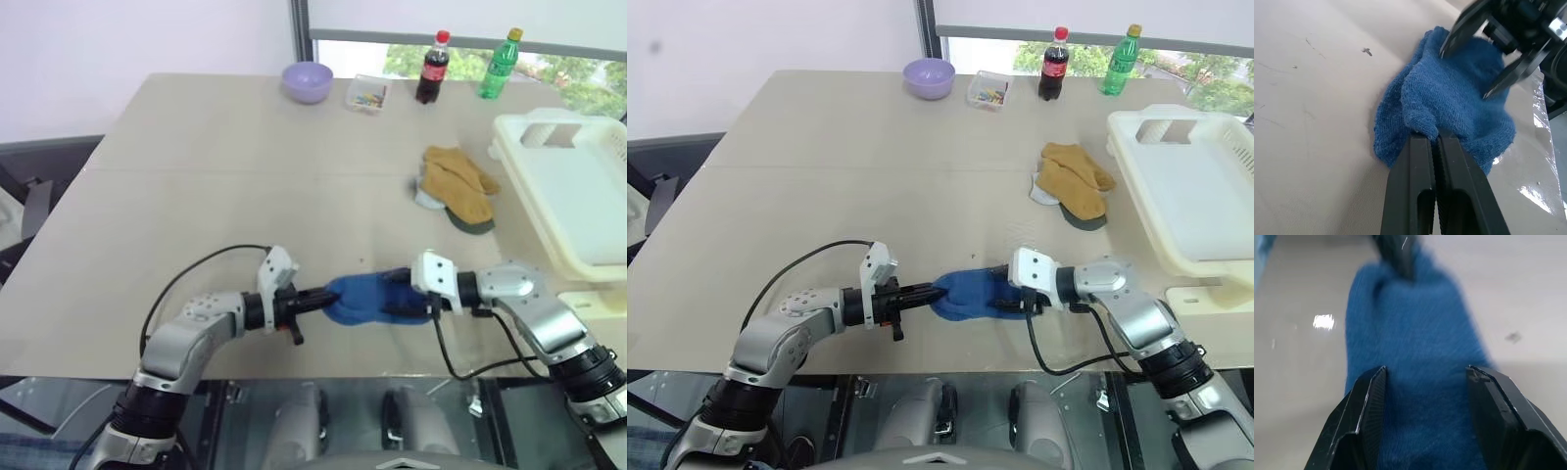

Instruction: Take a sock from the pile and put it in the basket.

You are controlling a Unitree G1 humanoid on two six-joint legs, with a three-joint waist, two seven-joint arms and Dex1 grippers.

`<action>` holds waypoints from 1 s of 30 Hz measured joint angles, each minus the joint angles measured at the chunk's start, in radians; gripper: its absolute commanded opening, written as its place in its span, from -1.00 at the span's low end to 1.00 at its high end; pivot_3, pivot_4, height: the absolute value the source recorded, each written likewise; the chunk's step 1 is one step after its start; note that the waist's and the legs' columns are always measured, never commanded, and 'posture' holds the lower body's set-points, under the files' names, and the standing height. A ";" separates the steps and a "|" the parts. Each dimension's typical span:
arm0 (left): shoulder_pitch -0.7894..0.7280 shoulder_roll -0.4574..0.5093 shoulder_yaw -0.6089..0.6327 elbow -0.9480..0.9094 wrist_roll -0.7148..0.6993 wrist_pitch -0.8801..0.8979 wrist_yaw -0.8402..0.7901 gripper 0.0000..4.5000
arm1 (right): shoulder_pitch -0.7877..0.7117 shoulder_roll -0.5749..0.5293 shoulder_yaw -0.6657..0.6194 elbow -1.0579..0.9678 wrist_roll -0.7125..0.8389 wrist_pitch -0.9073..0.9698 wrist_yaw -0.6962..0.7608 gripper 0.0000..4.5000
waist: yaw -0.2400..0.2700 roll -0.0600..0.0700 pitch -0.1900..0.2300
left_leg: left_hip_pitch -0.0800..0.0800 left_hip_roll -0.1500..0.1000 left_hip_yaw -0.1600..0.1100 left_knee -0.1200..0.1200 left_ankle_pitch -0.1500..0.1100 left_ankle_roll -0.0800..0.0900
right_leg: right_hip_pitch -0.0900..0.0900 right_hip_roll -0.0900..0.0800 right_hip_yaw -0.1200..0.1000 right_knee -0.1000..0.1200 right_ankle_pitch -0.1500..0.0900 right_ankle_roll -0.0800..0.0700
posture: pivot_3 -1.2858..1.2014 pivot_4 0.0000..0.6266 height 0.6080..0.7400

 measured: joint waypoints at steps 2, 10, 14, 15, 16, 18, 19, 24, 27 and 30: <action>-0.001 0.001 0.000 0.004 0.001 -0.002 -0.004 -1.00 | -0.019 0.001 0.010 0.011 -0.018 -0.006 0.002 0.18 | -0.001 0.000 0.000 | 0.001 0.000 0.000 0.000 0.000 0.000 | 0.001 0.000 0.000 0.001 0.000 0.000 | 0.03 -0.52 0.89; 0.006 -0.017 0.060 0.010 -0.056 -0.013 -0.027 0.34 | -0.039 0.012 0.024 0.033 -0.049 -0.003 0.001 0.18 | -0.001 0.000 0.000 | 0.013 0.001 0.000 0.000 -0.002 0.003 | 0.013 -0.001 0.000 0.000 -0.003 -0.004 | 0.03 -0.52 0.89; 0.016 -0.043 0.185 0.019 -0.242 0.134 -0.001 0.79 | -0.041 0.015 0.025 0.033 -0.056 0.003 0.002 0.18 | -0.002 0.000 0.000 | 0.014 0.001 -0.001 0.000 -0.002 0.003 | 0.013 -0.002 0.000 0.001 -0.003 -0.004 | 0.03 -0.52 0.89; 0.008 -0.049 0.238 0.050 -0.304 0.196 0.026 0.79 | -0.041 0.015 0.026 0.034 -0.059 0.005 0.001 0.18 | -0.002 0.000 -0.001 | 0.014 0.001 -0.001 0.000 -0.002 0.003 | 0.013 -0.002 -0.001 0.001 -0.003 -0.004 | 0.03 -0.52 0.89; 0.004 -0.048 0.266 0.078 -0.324 0.231 0.045 0.79 | -0.041 0.016 0.027 0.034 -0.061 0.006 0.000 0.18 | -0.002 0.000 -0.001 | 0.014 0.001 -0.001 0.000 -0.002 0.003 | 0.013 -0.002 -0.001 0.002 -0.003 -0.004 | 0.03 -0.52 0.89; 0.004 -0.036 0.295 0.139 -0.349 0.309 0.084 0.79 | -0.042 0.017 0.028 0.036 -0.065 0.005 0.000 0.18 | -0.003 0.000 -0.001 | 0.015 0.001 -0.001 0.000 -0.002 0.003 | 0.014 -0.001 -0.001 0.001 -0.003 -0.003 | 0.03 -0.52 0.89; 0.001 -0.036 0.305 0.138 -0.375 0.344 0.094 0.79 | -0.043 0.017 0.029 0.038 -0.066 0.005 0.000 0.18 | -0.003 -0.001 -0.002 | 0.015 0.001 -0.001 0.000 -0.002 0.003 | 0.015 -0.001 -0.001 0.001 -0.003 -0.003 | 0.03 -0.52 0.89; -0.001 -0.040 0.306 0.110 -0.477 0.523 0.148 0.79 | -0.047 0.023 0.032 0.047 -0.070 0.009 0.000 0.18 | -0.003 -0.005 -0.007 | 0.016 0.001 -0.001 0.000 -0.002 0.003 | 0.015 -0.002 0.000 0.001 -0.003 -0.004 | 0.03 -0.52 0.89; -0.019 -0.067 0.298 0.107 -0.502 0.591 0.184 0.79 | -0.048 0.030 0.033 0.051 -0.073 0.011 -0.001 0.18 | -0.002 -0.003 -0.011 | 0.017 0.001 -0.001 0.000 -0.002 0.003 | 0.015 -0.003 0.000 0.001 -0.003 -0.004 | 0.03 -0.52 0.89; -0.037 -0.097 0.278 0.112 -0.514 0.622 0.215 0.79 | -0.049 0.039 0.034 0.052 -0.080 0.014 -0.004 0.18 | -0.004 -0.003 -0.012 | 0.017 0.001 -0.001 0.000 -0.003 0.003 | 0.015 -0.003 0.000 0.001 -0.003 -0.004 | 0.03 -0.52 0.89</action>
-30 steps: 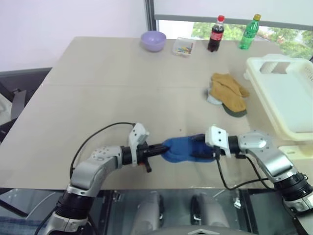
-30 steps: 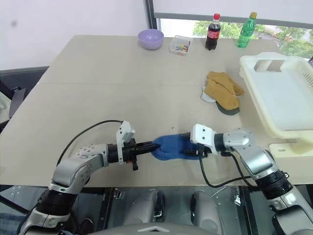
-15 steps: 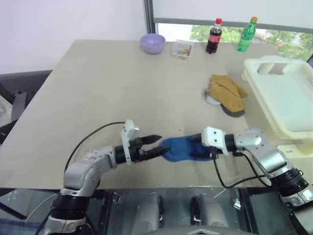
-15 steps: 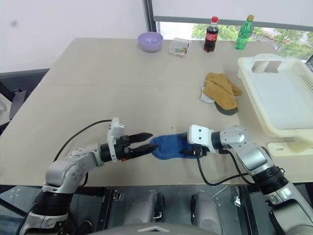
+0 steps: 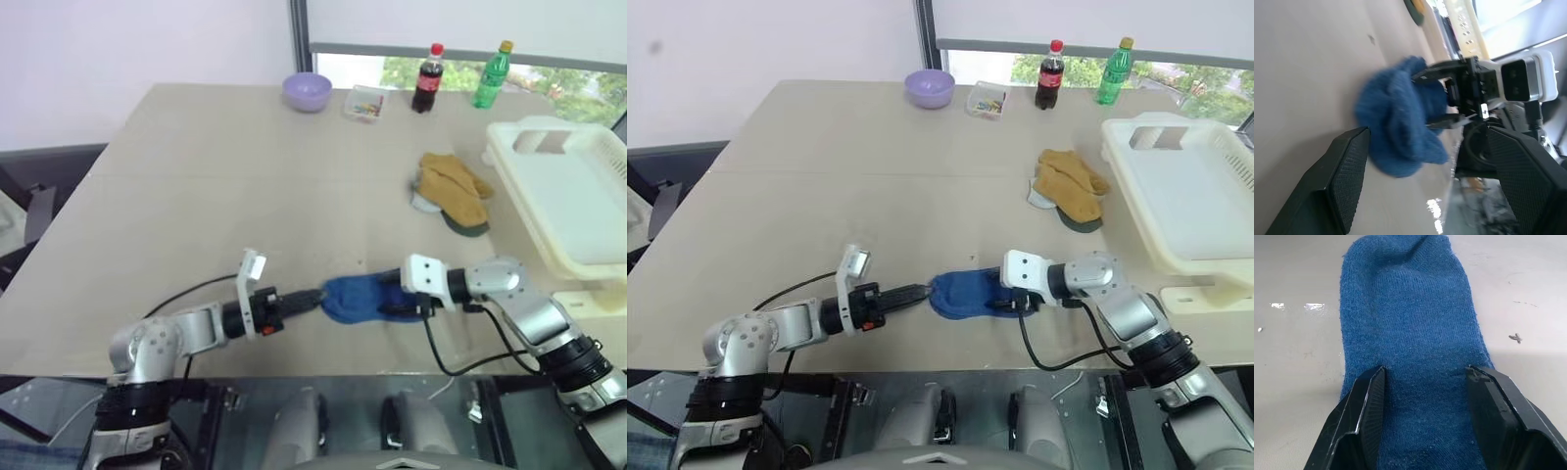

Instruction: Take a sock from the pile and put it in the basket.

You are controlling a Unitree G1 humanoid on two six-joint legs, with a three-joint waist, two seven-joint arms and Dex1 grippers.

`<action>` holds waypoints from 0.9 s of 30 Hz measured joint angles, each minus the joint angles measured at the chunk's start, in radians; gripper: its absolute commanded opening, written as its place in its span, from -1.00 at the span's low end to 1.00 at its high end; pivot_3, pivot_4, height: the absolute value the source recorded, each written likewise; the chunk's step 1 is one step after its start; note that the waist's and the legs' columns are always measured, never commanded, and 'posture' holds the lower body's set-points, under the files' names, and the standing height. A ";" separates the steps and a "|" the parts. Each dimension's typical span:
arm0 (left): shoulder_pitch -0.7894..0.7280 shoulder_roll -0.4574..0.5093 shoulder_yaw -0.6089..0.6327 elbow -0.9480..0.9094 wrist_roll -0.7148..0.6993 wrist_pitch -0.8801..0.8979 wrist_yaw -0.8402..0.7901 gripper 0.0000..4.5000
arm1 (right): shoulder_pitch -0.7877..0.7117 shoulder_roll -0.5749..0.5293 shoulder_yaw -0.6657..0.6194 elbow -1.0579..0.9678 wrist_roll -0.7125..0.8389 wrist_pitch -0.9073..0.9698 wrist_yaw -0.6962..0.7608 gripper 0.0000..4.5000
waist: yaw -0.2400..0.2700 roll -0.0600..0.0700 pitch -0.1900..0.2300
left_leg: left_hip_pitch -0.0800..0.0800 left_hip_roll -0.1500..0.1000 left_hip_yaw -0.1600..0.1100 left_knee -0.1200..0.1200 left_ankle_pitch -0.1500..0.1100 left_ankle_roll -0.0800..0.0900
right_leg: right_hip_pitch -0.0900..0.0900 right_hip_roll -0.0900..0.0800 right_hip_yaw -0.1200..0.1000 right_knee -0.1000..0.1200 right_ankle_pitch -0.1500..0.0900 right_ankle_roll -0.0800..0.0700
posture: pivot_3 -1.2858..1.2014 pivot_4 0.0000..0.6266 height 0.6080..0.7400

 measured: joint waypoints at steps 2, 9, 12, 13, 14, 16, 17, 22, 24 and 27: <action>-0.019 -0.022 -0.016 0.001 0.007 0.005 0.024 0.79 | -0.001 0.002 0.000 0.000 -0.005 0.001 -0.001 0.18 | 0.000 0.001 -0.001 | 0.001 0.000 0.000 0.000 0.000 0.000 | 0.000 0.000 0.000 0.000 0.000 0.000 | 0.03 -0.52 0.89; -0.066 -0.099 -0.030 0.032 -0.001 0.028 0.063 0.79 | -0.002 0.022 -0.001 0.002 -0.020 0.005 -0.007 0.18 | -0.004 0.001 -0.001 | 0.001 0.000 0.000 0.000 0.000 0.000 | 0.000 -0.002 0.001 0.000 0.000 -0.001 | 0.03 -0.52 0.89; -0.073 -0.126 -0.030 0.039 -0.001 0.026 0.063 0.79 | -0.001 0.024 -0.002 -0.002 -0.021 0.009 -0.011 0.18 | -0.008 0.001 -0.001 | 0.000 0.000 -0.001 0.000 0.000 0.000 | 0.000 -0.005 0.000 0.000 0.000 -0.001 | 0.03 -0.52 0.89; -0.076 -0.134 -0.029 0.039 -0.001 0.025 0.064 0.79 | 0.000 0.025 -0.002 -0.004 -0.021 0.009 -0.013 0.18 | -0.010 0.001 -0.001 | -0.001 0.000 -0.001 0.000 0.000 0.000 | 0.000 -0.005 0.000 0.000 0.000 -0.001 | 0.03 -0.52 0.89; -0.081 -0.143 -0.027 0.039 -0.003 0.024 0.065 0.79 | 0.001 0.028 -0.001 -0.005 -0.022 0.010 -0.016 0.18 | -0.012 0.001 -0.001 | -0.002 0.000 -0.001 0.000 0.000 0.000 | -0.001 -0.005 0.000 0.000 0.000 -0.001 | 0.03 -0.52 0.89; -0.084 -0.153 -0.019 0.039 -0.011 0.024 0.074 0.79 | 0.002 0.030 -0.002 -0.007 -0.022 0.011 -0.019 0.18 | -0.017 0.001 -0.001 | -0.002 0.000 -0.002 0.000 0.000 0.000 | -0.001 -0.006 0.000 0.000 0.000 -0.001 | 0.03 -0.52 0.89; -0.085 -0.153 -0.018 0.038 -0.015 0.025 0.080 0.79 | 0.003 0.031 -0.001 -0.009 -0.022 0.013 -0.021 0.18 | -0.019 0.001 -0.001 | -0.002 0.000 -0.003 0.000 0.000 0.000 | -0.001 -0.006 0.001 0.000 -0.001 -0.002 | 0.03 -0.52 0.89; -0.060 -0.116 0.028 -0.048 -0.067 0.072 0.143 0.79 | 0.006 0.032 -0.001 -0.019 -0.021 0.026 -0.025 0.18 | -0.022 0.001 0.000 | -0.003 0.000 -0.004 -0.001 0.000 0.000 | -0.001 -0.007 0.000 0.000 -0.001 -0.003 | 0.03 -0.52 0.89; -0.036 -0.113 0.077 -0.079 -0.150 0.124 0.209 0.79 | 0.008 0.032 -0.002 -0.023 -0.022 0.030 -0.026 0.18 | -0.022 0.001 0.000 | -0.003 0.000 -0.004 -0.001 0.000 0.000 | -0.001 -0.008 0.000 -0.001 -0.001 -0.003 | 0.03 -0.52 0.89; 0.019 -0.110 0.103 -0.094 -0.390 0.144 0.381 0.79 | 0.011 0.033 -0.002 -0.028 -0.025 0.031 -0.029 0.18 | -0.023 0.001 0.000 | -0.003 0.000 -0.006 -0.002 -0.001 -0.001 | -0.001 -0.009 -0.001 -0.002 -0.001 -0.003 | 0.03 -0.52 0.89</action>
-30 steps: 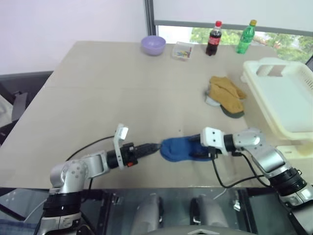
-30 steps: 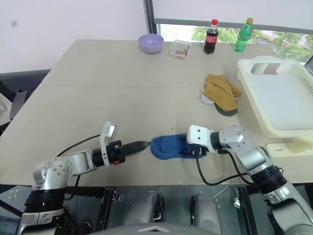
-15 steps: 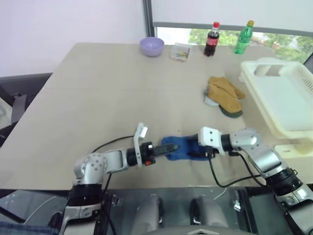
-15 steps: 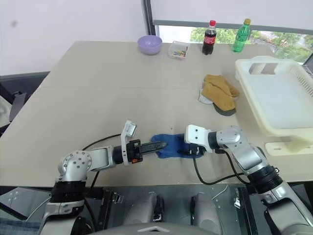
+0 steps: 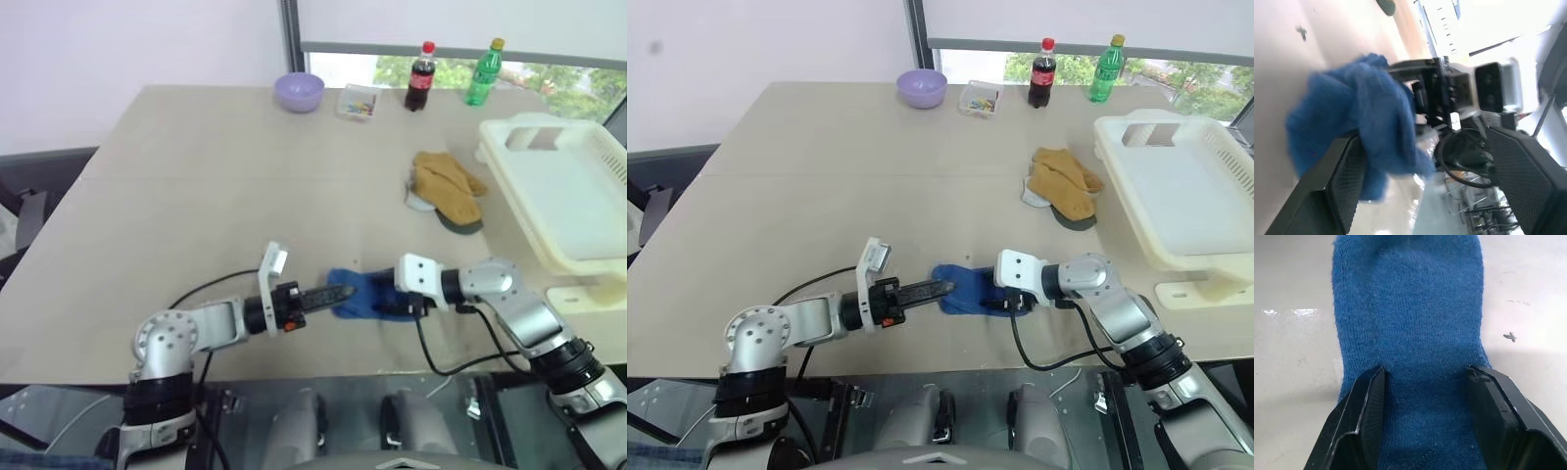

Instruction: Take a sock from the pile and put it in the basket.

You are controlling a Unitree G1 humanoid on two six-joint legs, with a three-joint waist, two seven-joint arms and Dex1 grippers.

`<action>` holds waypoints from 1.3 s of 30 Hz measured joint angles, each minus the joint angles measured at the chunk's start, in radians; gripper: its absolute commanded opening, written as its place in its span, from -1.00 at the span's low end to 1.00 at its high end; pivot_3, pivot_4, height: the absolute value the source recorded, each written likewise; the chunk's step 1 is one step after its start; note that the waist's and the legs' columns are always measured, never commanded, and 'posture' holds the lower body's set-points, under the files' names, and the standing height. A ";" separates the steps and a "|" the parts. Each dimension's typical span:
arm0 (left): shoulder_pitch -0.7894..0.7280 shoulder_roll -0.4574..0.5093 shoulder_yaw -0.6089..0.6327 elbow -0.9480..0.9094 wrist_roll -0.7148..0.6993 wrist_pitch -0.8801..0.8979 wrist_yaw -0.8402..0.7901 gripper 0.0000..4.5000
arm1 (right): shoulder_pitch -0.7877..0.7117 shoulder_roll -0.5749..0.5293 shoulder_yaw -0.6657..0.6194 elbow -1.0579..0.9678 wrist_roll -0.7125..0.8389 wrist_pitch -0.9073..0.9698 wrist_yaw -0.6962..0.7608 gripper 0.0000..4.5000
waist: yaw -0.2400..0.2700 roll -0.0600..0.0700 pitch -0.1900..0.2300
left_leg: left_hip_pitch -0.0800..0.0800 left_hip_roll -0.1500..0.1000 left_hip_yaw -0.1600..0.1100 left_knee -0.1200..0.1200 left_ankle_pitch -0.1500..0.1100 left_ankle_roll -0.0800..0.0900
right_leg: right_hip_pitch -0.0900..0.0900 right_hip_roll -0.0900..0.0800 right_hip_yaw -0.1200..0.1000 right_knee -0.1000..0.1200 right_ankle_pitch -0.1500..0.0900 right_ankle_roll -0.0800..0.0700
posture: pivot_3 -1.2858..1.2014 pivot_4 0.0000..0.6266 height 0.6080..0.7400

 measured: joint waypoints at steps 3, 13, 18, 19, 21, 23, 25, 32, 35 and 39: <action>0.052 0.026 -0.043 -0.026 -0.151 -0.012 0.164 0.79 | 0.001 0.000 0.000 0.000 -0.001 0.000 -0.001 0.18 | 0.001 0.000 0.000 | 0.001 0.000 -0.001 -0.001 -0.002 -0.004 | 0.000 -0.001 -0.001 0.000 0.000 0.000 | 0.03 -0.52 0.89; 0.028 0.180 -0.259 -0.063 -0.399 -0.155 0.598 0.79 | 0.002 0.017 0.002 0.003 -0.008 -0.001 -0.004 0.18 | 0.000 0.001 -0.001 | 0.002 -0.001 -0.001 -0.007 -0.002 -0.006 | 0.001 -0.001 -0.002 -0.005 0.000 -0.002 | 0.03 -0.52 0.89; 0.039 0.274 -0.341 -0.087 -0.538 -0.239 0.685 0.79 | 0.006 0.021 0.002 -0.001 -0.008 -0.002 -0.005 0.18 | -0.001 0.001 -0.001 | 0.002 -0.001 0.000 -0.011 -0.001 -0.007 | 0.001 -0.001 -0.002 -0.009 0.000 -0.004 | 0.03 -0.52 0.89; 0.039 0.290 -0.354 -0.091 -0.547 -0.254 0.687 0.79 | 0.006 0.022 0.003 -0.001 -0.008 -0.002 -0.005 0.18 | -0.001 0.001 -0.001 | 0.002 -0.001 -0.001 -0.011 -0.001 -0.007 | 0.001 -0.001 -0.003 -0.010 0.000 -0.004 | 0.03 -0.52 0.89; 0.037 0.307 -0.364 -0.100 -0.549 -0.268 0.687 0.79 | 0.007 0.023 0.003 -0.001 -0.008 -0.002 -0.006 0.18 | -0.001 0.001 -0.001 | 0.002 -0.001 -0.001 -0.011 -0.001 -0.007 | 0.001 0.000 -0.003 -0.010 0.000 -0.004 | 0.03 -0.52 0.89; 0.027 0.339 -0.383 -0.116 -0.550 -0.281 0.687 0.79 | 0.008 0.027 0.004 -0.001 -0.010 -0.002 -0.010 0.18 | -0.002 0.001 -0.001 | 0.002 -0.001 -0.001 -0.011 -0.001 -0.007 | 0.001 0.000 -0.003 -0.010 0.000 -0.004 | 0.03 -0.52 0.89; 0.025 0.371 -0.390 -0.133 -0.552 -0.289 0.673 0.79 | 0.012 0.028 0.004 -0.004 -0.010 -0.003 -0.013 0.18 | -0.003 0.002 0.000 | 0.002 0.000 -0.001 -0.012 -0.001 -0.007 | 0.001 0.001 -0.003 -0.010 0.000 -0.005 | 0.03 -0.52 0.89; 0.025 0.487 -0.400 -0.180 -0.529 -0.286 0.579 0.79 | 0.015 0.032 0.004 -0.007 -0.010 -0.003 -0.016 0.18 | -0.002 0.003 0.002 | 0.001 0.000 -0.001 -0.012 -0.001 -0.008 | 0.000 0.002 -0.005 -0.011 0.000 -0.004 | 0.03 -0.52 0.89; 0.024 0.523 -0.400 -0.223 -0.508 -0.281 0.534 0.79 | 0.016 0.034 0.004 -0.007 -0.011 -0.003 -0.017 0.18 | -0.002 0.003 0.002 | 0.000 0.000 -0.001 -0.012 -0.001 -0.008 | 0.000 0.002 -0.005 -0.011 0.000 -0.004 | 0.03 -0.52 0.89; 0.024 0.538 -0.396 -0.273 -0.436 -0.285 0.458 0.79 | 0.017 0.037 0.004 -0.007 -0.012 -0.003 -0.018 0.18 | -0.002 0.003 0.003 | 0.000 0.000 -0.001 -0.012 -0.001 -0.008 | 0.000 0.003 -0.007 -0.012 -0.001 -0.002 | 0.03 -0.52 0.89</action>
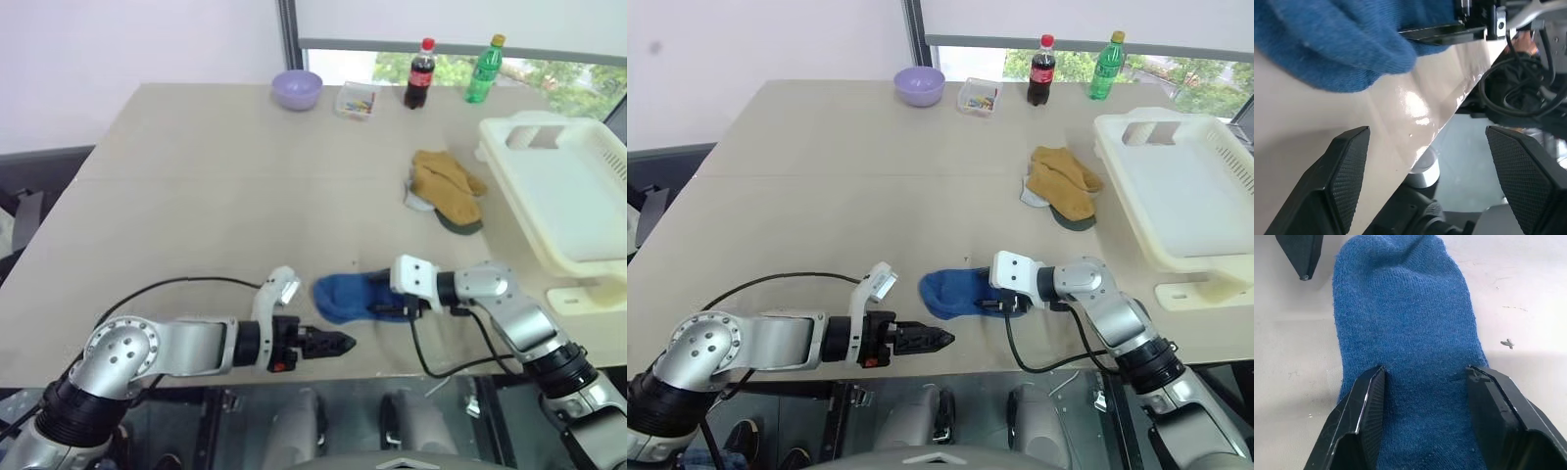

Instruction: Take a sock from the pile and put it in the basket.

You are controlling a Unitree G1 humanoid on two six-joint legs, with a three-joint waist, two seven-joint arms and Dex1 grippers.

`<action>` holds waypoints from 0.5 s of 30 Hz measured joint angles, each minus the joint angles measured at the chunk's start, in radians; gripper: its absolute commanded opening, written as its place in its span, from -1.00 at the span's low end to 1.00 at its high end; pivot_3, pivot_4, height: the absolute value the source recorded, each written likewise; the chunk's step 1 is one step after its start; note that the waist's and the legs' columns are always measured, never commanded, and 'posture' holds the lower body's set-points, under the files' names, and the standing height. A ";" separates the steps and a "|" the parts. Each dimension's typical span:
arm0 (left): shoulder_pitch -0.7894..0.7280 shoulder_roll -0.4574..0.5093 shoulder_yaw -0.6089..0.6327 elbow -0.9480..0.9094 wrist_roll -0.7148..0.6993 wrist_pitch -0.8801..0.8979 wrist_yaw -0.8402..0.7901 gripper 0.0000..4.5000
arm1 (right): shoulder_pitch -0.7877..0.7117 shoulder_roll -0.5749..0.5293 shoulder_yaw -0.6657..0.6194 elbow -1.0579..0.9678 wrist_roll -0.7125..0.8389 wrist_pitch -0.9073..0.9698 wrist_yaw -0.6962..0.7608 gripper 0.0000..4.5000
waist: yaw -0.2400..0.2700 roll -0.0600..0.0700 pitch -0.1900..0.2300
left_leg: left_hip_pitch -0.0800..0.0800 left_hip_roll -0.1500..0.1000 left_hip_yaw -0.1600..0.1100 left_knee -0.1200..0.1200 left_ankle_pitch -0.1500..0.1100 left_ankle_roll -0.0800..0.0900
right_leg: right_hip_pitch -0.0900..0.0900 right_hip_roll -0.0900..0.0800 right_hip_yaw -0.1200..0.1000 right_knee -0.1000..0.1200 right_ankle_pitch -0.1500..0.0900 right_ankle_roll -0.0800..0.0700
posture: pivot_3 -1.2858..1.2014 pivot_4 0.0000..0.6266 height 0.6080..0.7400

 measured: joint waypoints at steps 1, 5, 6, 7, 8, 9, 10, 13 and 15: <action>0.001 0.012 0.000 -0.013 0.009 0.000 -0.014 0.79 | 0.000 0.002 0.000 0.000 -0.001 0.000 0.000 0.18 | 0.000 0.000 0.000 | 0.000 0.000 0.000 0.000 0.000 0.000 | 0.000 0.000 0.000 0.000 0.000 0.000 | 0.03 -0.52 0.89; 0.012 0.052 -0.002 -0.026 0.072 0.001 -0.027 0.79 | 0.000 0.005 0.000 0.001 -0.004 0.000 0.000 0.18 | 0.000 0.001 0.001 | 0.000 0.000 0.000 -0.001 0.000 0.000 | 0.000 0.000 0.000 0.000 -0.001 0.001 | 0.03 -0.52 0.89; 0.013 0.052 -0.005 -0.024 0.085 0.001 -0.019 0.79 | -0.001 0.007 0.000 0.001 -0.005 0.000 0.000 0.18 | 0.000 0.001 0.001 | 0.000 0.000 0.000 -0.001 0.000 0.000 | 0.000 0.000 0.000 0.000 -0.001 0.001 | 0.03 -0.52 0.89; 0.013 0.050 -0.013 -0.020 0.089 -0.002 -0.004 0.79 | -0.001 0.008 0.000 0.002 -0.006 0.000 0.000 0.18 | 0.000 0.001 0.001 | 0.000 0.000 0.000 -0.001 0.000 0.000 | 0.000 0.000 0.000 0.000 -0.001 0.001 | 0.03 -0.52 0.89; 0.013 0.043 -0.016 -0.016 0.087 -0.007 0.007 0.79 | -0.002 0.008 0.000 0.002 -0.006 0.000 0.000 0.18 | 0.001 0.001 0.001 | 0.000 0.000 0.000 -0.001 0.000 0.000 | 0.000 0.000 0.000 0.000 -0.001 0.001 | 0.03 -0.52 0.89; 0.012 0.036 -0.019 -0.013 0.086 -0.013 0.016 0.79 | -0.002 0.008 0.000 0.002 -0.008 0.000 0.000 0.18 | 0.001 0.001 0.001 | 0.000 0.001 0.000 -0.001 0.000 0.000 | 0.000 0.000 0.001 0.000 -0.001 0.001 | 0.03 -0.52 0.89; 0.012 0.025 -0.020 -0.009 0.089 -0.019 0.025 0.79 | -0.003 0.009 0.000 0.004 -0.009 0.000 0.000 0.18 | 0.002 0.001 0.001 | 0.000 0.000 0.000 -0.001 0.000 0.000 | 0.000 0.000 0.001 0.000 -0.001 0.001 | 0.03 -0.52 0.89; 0.011 -0.037 -0.020 0.021 0.099 -0.052 0.060 0.79 | -0.008 0.013 0.000 0.011 -0.013 -0.001 0.001 0.18 | 0.004 0.002 0.000 | 0.001 0.000 -0.001 -0.001 0.000 0.000 | 0.001 0.000 0.002 0.000 -0.001 0.002 | 0.03 -0.52 0.89; 0.011 -0.059 -0.018 0.032 0.099 -0.069 0.078 0.79 | -0.008 0.016 0.000 0.011 -0.017 -0.001 0.001 0.18 | 0.004 0.003 0.000 | 0.001 0.001 -0.001 -0.001 0.000 -0.001 | 0.001 0.000 0.002 0.000 -0.001 0.002 | 0.03 -0.52 0.89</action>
